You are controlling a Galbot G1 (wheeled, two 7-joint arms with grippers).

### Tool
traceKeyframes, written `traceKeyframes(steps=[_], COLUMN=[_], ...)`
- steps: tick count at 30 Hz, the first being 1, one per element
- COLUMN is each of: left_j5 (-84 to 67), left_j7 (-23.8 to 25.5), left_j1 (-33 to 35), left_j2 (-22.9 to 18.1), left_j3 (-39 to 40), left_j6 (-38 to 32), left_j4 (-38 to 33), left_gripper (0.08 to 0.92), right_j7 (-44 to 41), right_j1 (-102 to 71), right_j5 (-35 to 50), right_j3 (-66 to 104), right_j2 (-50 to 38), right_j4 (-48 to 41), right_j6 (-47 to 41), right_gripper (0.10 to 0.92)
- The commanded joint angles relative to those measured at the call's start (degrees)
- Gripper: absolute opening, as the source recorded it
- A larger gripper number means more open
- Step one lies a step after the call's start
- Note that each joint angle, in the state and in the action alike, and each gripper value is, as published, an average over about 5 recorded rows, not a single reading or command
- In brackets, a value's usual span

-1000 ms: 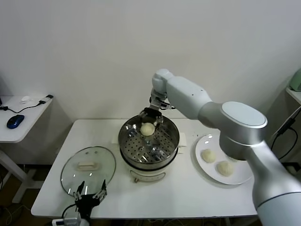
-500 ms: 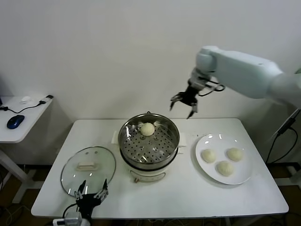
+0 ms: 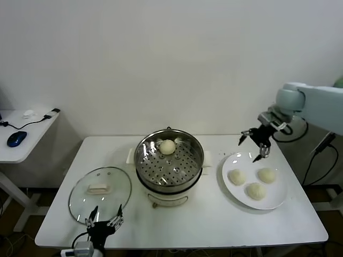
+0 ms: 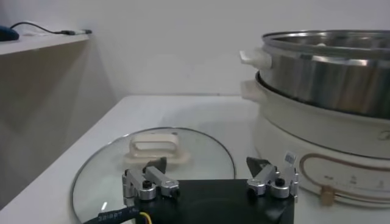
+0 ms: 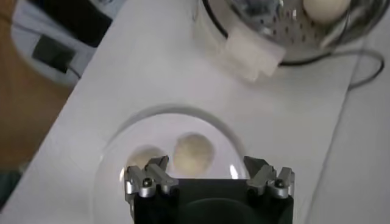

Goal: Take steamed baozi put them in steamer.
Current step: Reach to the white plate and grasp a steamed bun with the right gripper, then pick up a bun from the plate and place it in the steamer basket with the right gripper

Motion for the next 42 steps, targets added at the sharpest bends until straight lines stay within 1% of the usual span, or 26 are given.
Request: traceKeyframes(steps=[1, 6, 13, 22, 25, 27, 29, 32, 36, 38, 42], left_j5=[0.0, 0.1, 0.1, 0.1, 0.1, 0.1, 0.1, 0.1, 0.1, 0.2, 0.2], left_j7=[0.0, 0.1, 0.1, 0.1, 0.1, 0.1, 0.0, 0.0, 0.0, 0.0, 0.0], left_j1=[0.0, 0.1, 0.5, 0.6, 0.6, 0.6, 0.7, 0.8, 0.9, 1.0, 1.1], left_j2=[0.1, -0.1, 0.1, 0.1, 0.1, 0.1, 0.1, 0.1, 0.0, 0.0, 0.0], left_j3=[0.0, 0.0, -0.3, -0.4, -0.4, -0.4, -0.4, -0.5, -0.4, -0.3, -0.3], left_j6=[0.0, 0.0, -0.1, -0.3, -0.4, -0.4, -0.4, -0.4, -0.3, -0.3, -0.1], left_j4=[0.2, 0.3, 0.4, 0.5, 0.5, 0.5, 0.4, 0.3, -0.1, -0.3, -0.7], left_gripper=[0.823, 0.823, 0.823, 0.823, 0.823, 0.823, 0.823, 0.823, 0.823, 0.823, 0.823], right_j7=[4.3, 5.0, 5.3, 5.5, 5.6, 5.3, 5.0, 4.6, 3.5, 2.5, -0.5], right_j1=[-13.1, -21.4, -27.2, -30.2, -30.8, -30.9, -30.8, -30.0, -26.3, -21.8, -5.6], right_j5=[-0.8, -3.5, -7.6, -10.3, -11.3, -11.9, -12.3, -13.3, -12.7, -10.5, -2.0], right_j3=[8.2, 16.5, 21.3, 23.6, 24.5, 24.9, 25.1, 25.1, 24.1, 21.6, 10.2], right_j2=[-3.3, -0.2, 3.4, 5.5, 6.2, 6.7, 6.9, 6.9, 5.5, 4.4, 3.4], right_j4=[0.3, -4.3, -10.9, -13.7, -14.8, -15.3, -15.3, -14.8, -12.2, -9.6, -3.8], right_j6=[-17.6, -17.9, -17.4, -17.5, -17.4, -17.3, -17.2, -17.0, -16.7, -16.4, -14.9], right_gripper=[0.823, 0.823, 0.823, 0.822, 0.801, 0.76, 0.71, 0.66, 0.638, 0.634, 0.633])
